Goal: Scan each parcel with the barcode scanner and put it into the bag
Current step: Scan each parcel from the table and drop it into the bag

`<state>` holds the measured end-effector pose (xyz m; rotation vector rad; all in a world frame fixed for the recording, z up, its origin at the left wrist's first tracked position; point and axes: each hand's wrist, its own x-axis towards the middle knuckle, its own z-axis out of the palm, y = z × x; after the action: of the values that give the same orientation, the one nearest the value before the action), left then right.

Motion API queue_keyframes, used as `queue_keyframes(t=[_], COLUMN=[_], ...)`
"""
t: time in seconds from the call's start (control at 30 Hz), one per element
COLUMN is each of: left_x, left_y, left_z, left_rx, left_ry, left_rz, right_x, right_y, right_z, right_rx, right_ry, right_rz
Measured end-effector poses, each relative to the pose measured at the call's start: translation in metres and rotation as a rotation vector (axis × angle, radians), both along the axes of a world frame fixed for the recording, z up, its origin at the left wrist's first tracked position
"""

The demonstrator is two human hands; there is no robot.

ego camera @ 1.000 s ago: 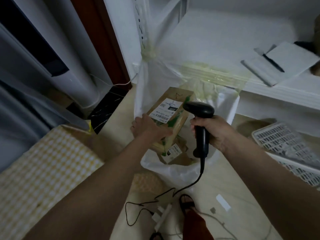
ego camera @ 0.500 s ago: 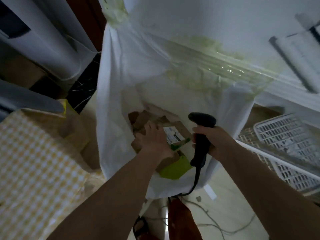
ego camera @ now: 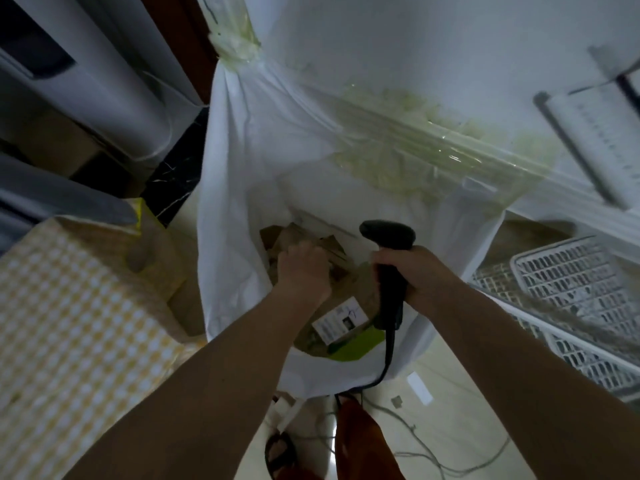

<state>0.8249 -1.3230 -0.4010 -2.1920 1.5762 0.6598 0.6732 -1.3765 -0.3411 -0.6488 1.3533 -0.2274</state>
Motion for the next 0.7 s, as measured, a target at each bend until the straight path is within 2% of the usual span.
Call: queue_keyframes(t=[0.23, 0.4, 0.57, 0.7], left_x=[0.038, 0.069, 0.104, 0.121], left_y=[0.042, 0.105, 0.197, 0.306], left_z=[0.069, 0.116, 0.150, 0.170], left_rx=[-0.160, -0.247, -0.205, -0.155], left_ry=[0.034, -0.042, -0.183, -0.265], left_rz=[0.179, 0.265, 0.458, 0.593], right_x=[0.050, 0.100, 0.144, 0.174], right_y=[0.025, 0.069, 0.149, 0.233], right_z=[0.037, 0.074, 0.118, 0.139], right_rx=[-0.113, -0.210, -0.232, -0.273], right_ry=[-0.007, -0.036, -0.157, -0.192], right_rz=[0.254, 0.477, 0.665, 0.855])
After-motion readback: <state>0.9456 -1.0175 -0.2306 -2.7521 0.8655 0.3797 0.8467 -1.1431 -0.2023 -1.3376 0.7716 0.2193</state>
